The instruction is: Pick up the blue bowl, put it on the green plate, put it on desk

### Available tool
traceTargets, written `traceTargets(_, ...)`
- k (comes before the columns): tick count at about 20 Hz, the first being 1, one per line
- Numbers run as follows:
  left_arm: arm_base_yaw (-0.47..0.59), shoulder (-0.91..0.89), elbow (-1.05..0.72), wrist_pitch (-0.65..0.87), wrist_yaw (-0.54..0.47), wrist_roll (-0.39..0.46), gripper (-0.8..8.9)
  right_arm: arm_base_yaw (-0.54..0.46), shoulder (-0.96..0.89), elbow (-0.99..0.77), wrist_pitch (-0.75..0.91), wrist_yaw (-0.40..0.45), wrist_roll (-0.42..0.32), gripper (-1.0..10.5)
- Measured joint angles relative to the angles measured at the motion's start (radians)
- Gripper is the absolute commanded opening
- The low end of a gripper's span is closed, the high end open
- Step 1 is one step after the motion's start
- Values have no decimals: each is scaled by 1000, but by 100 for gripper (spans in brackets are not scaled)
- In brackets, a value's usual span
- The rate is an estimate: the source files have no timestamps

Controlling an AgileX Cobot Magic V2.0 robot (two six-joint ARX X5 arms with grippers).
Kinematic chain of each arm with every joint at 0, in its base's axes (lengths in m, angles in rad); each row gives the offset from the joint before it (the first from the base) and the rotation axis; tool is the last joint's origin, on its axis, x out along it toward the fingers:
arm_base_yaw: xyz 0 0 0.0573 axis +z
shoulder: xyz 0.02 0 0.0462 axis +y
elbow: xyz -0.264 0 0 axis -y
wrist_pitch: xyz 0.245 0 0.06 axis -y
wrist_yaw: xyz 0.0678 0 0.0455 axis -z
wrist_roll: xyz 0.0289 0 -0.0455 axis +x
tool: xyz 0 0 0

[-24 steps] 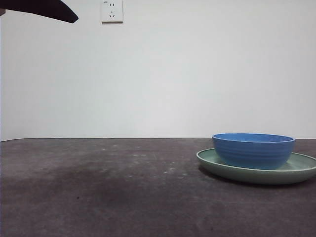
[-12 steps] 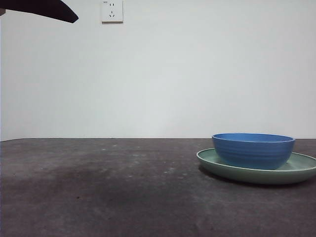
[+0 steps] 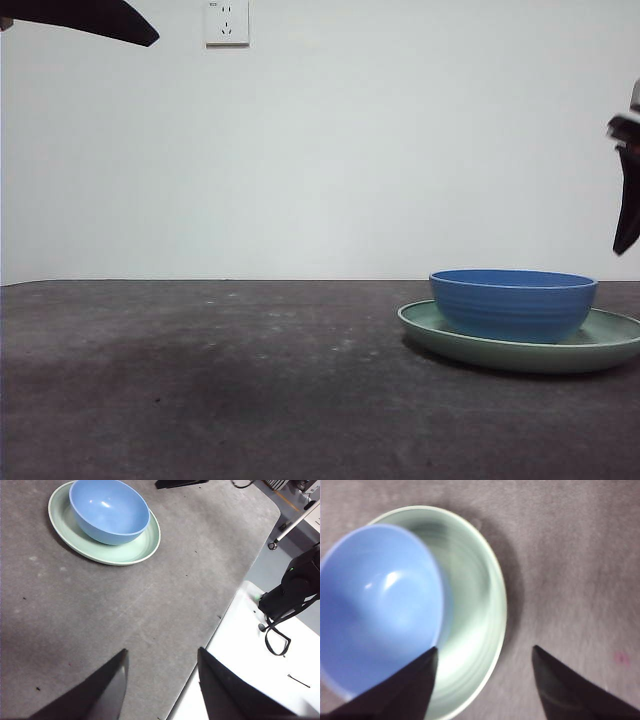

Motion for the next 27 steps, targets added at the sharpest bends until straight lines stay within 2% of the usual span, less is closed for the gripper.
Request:
traceTargets(6, 0, 0, 0, 0, 0, 0, 222, 2, 146, 0, 85, -2, -3, 258)
traceTargets(10, 0, 0, 0, 0, 0, 0, 222, 2, 194, 0, 127, -19, -3, 170)
traceTargets(14, 0, 0, 0, 0, 0, 0, 222, 5, 238, 0, 145, -43, -3, 157)
traceTargets(16, 0, 0, 0, 0, 0, 0, 222, 7, 245, 0, 156, -44, -3, 33)
traceTargets(17, 0, 0, 0, 0, 0, 0, 222, 7, 245, 0, 165, -44, -3, 7)
traceTargets(27, 0, 0, 0, 0, 0, 0, 222, 7, 217, 0, 175, -60, 28, 7)
